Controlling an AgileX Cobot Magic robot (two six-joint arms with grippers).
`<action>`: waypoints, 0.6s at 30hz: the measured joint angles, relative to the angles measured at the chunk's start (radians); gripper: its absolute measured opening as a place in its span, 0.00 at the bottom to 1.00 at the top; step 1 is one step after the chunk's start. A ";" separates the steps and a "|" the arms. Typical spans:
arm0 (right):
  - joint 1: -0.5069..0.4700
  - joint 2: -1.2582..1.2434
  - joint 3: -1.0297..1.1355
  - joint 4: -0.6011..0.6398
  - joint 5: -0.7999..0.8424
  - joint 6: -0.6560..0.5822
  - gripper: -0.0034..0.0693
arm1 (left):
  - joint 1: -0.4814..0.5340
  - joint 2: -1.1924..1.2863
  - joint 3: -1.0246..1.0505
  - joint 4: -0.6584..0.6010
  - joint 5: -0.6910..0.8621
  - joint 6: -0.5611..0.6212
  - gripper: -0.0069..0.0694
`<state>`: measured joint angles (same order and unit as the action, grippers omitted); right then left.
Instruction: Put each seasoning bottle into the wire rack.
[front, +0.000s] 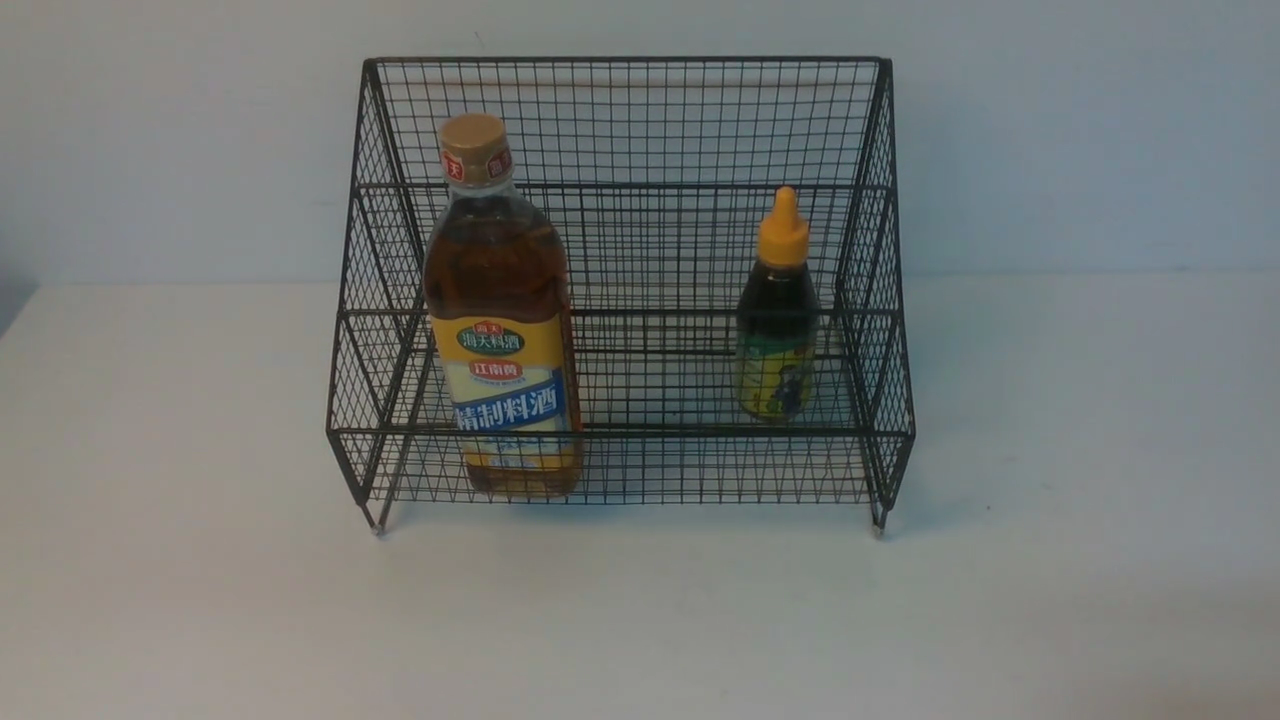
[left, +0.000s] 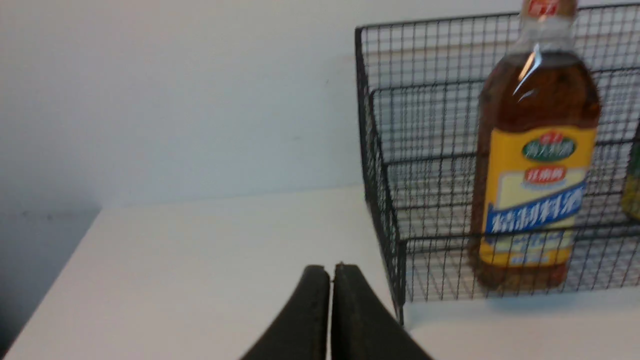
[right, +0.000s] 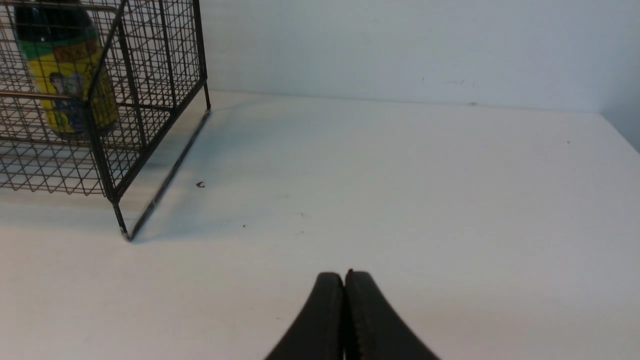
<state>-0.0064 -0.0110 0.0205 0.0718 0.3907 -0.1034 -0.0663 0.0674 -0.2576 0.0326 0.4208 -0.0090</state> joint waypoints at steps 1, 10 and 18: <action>0.000 0.000 0.000 0.000 0.000 0.000 0.03 | 0.010 -0.015 0.033 -0.003 -0.011 0.000 0.08; 0.000 0.000 0.000 0.000 0.000 0.000 0.03 | 0.039 -0.078 0.284 -0.004 -0.034 0.027 0.08; 0.000 0.000 0.000 0.000 0.000 0.000 0.03 | 0.039 -0.078 0.283 -0.007 -0.035 0.027 0.08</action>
<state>-0.0064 -0.0110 0.0205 0.0718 0.3907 -0.1034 -0.0276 -0.0105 0.0258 0.0258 0.3853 0.0180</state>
